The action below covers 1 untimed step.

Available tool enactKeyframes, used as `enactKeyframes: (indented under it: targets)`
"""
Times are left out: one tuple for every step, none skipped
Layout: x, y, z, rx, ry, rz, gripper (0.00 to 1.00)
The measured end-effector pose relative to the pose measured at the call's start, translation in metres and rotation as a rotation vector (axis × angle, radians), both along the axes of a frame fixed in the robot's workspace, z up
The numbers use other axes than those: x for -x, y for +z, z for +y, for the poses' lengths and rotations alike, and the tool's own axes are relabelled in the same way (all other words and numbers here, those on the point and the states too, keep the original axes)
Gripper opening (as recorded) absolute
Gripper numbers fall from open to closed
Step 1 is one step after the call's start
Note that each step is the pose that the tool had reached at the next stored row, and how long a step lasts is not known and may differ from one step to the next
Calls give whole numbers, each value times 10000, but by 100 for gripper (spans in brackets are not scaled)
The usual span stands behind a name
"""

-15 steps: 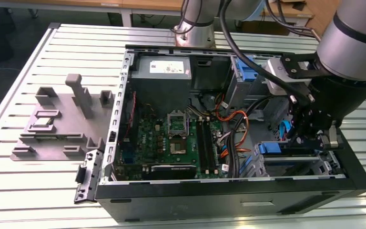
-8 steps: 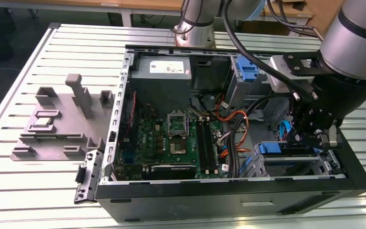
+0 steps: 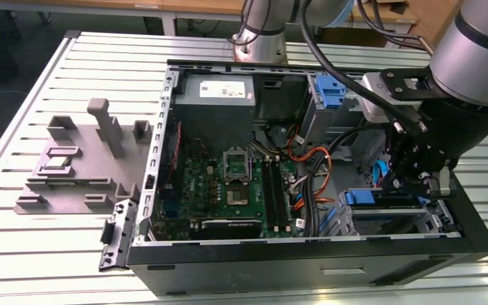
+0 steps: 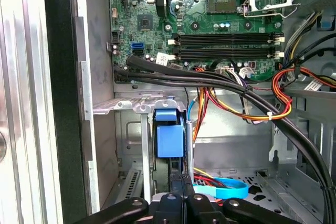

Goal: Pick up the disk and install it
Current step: 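Insert the second disk wire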

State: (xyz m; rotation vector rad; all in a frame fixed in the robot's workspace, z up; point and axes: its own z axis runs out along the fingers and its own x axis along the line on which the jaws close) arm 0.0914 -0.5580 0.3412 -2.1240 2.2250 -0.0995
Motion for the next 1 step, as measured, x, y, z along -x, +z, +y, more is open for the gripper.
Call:
enactKeyframes:
  targets:
    - [0,0,0,-1,0,2,10]
